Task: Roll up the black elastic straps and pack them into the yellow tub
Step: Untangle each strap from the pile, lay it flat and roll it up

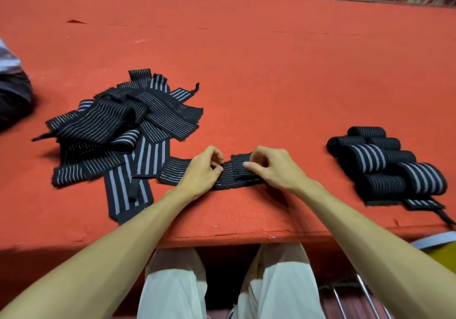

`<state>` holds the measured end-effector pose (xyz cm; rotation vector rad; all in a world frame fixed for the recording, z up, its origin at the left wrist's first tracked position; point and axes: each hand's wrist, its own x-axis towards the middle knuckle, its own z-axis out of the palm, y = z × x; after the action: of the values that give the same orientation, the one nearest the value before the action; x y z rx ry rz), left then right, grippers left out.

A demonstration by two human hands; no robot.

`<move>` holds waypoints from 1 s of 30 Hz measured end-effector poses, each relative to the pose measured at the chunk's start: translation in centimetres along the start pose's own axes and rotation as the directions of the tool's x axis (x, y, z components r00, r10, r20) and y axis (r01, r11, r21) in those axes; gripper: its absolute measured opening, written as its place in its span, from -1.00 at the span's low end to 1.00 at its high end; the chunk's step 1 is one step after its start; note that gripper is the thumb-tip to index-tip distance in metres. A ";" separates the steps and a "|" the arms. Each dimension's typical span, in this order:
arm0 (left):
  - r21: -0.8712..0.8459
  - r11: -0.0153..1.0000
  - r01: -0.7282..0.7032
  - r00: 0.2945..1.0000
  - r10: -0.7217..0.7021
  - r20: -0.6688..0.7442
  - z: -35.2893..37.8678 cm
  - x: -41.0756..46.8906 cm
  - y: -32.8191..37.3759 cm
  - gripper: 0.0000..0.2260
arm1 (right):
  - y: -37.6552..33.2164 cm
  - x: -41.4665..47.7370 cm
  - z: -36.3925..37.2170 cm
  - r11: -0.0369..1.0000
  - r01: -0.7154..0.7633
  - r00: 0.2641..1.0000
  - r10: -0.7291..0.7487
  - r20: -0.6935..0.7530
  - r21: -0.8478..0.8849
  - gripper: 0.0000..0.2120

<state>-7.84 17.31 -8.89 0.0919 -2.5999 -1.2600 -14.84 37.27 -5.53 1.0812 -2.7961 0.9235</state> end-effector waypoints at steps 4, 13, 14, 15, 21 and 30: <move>-0.020 1.000 0.003 0.997 -0.004 -0.079 0.8 -0.1 -1.1 -0.73 | -0.8 1.6 2.6 0.974 -0.214 0.971 0.219 0.091 -0.070 -0.65; 0.001 0.999 0.032 0.996 -0.031 -0.079 1.1 -0.1 -1.3 -0.80 | -0.3 2.0 3.8 0.966 -0.168 0.979 0.187 0.081 -0.198 -0.75; 0.034 0.999 0.022 0.998 -0.019 -0.066 1.1 -0.1 -1.3 -0.81 | 0.0 1.8 3.8 0.973 -0.142 0.985 0.157 0.074 -0.180 -0.77; 0.068 0.998 0.005 0.998 -0.001 -0.057 1.1 0.0 -1.3 -0.83 | 0.2 1.7 3.9 0.979 -0.118 0.989 0.130 0.064 -0.169 -0.78; 0.152 0.984 -0.091 0.995 0.097 -0.031 1.4 0.1 -1.6 -0.91 | 0.4 1.6 3.2 0.955 0.060 0.989 -0.017 0.146 -0.291 -0.65; 0.233 0.970 -0.066 0.997 0.072 -0.018 1.5 0.2 -1.3 -0.79 | 0.9 3.3 2.0 0.963 0.127 0.927 -0.030 0.373 -0.238 -0.75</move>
<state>-8.52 17.62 -10.77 0.0593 -2.6919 -0.9209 -17.50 34.71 -7.01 1.4372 -3.0119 0.3591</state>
